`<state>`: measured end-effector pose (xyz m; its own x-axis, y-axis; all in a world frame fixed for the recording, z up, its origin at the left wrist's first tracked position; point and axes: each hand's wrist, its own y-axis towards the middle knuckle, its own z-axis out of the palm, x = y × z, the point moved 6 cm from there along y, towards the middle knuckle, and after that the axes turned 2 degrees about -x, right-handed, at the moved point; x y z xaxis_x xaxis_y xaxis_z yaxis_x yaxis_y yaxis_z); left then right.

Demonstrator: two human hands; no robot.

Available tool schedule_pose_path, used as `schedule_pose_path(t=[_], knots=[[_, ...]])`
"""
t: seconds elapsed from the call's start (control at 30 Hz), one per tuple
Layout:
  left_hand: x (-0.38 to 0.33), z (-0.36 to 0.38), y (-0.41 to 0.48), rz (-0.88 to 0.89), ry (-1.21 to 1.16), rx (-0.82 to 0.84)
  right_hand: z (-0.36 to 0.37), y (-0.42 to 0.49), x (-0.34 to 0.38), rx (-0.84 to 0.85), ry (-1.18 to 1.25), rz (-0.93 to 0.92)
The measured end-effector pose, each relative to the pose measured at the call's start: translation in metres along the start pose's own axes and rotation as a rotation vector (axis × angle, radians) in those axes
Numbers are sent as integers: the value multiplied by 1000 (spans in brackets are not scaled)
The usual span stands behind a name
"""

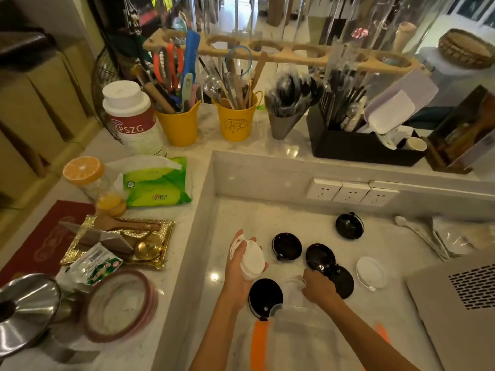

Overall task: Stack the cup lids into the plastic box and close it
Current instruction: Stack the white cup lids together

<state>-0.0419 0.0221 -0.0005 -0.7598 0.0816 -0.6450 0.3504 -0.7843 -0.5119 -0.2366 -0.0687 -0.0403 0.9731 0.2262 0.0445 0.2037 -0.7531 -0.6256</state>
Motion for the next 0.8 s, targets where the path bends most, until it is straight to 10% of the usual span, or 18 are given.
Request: schedule_pose_path(t=[0.37,0.57,0.8], knots=[[6,65,-30,238,619,275,-93,-62,13,-13,722,-127],[13,94,-45,236,555,253,-106,-99,17,-12,1284,-210],[11,90,-64,55,91,197,-101,-129,27,-101,706,-432]])
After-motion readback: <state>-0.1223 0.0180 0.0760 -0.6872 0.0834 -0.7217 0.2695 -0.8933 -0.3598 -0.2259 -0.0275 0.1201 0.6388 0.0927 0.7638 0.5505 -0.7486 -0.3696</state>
